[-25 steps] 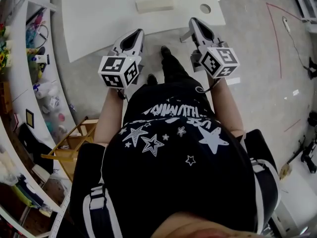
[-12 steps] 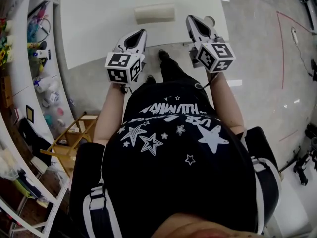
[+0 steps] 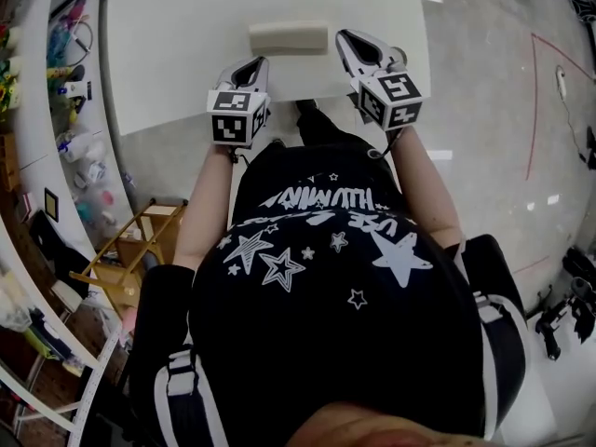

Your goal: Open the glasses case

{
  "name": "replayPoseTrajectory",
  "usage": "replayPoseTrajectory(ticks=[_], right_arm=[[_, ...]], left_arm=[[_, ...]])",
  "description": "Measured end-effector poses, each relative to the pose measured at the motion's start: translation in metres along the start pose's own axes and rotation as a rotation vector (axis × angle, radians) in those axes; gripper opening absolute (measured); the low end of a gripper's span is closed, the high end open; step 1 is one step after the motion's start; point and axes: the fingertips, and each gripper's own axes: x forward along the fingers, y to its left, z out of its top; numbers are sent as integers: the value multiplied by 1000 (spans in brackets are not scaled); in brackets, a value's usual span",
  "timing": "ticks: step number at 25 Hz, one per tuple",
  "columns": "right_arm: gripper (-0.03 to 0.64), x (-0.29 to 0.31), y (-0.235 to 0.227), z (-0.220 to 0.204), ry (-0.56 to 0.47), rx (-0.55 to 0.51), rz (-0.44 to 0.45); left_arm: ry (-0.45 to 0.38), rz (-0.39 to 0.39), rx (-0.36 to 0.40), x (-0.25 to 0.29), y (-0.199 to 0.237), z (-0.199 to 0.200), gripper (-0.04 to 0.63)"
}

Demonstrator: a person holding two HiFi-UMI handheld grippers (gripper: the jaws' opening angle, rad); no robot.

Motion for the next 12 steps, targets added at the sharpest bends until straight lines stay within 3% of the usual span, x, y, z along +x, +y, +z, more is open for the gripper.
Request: replayPoseTrajectory(ticks=[6,12], right_arm=[[9,21,-10,-10,51,-16,51],[9,35,-4,-17,131,-117,121]], left_arm=[[69,40,-23,22,11,-12,12],[110,86,-49,34,22,-17,12]])
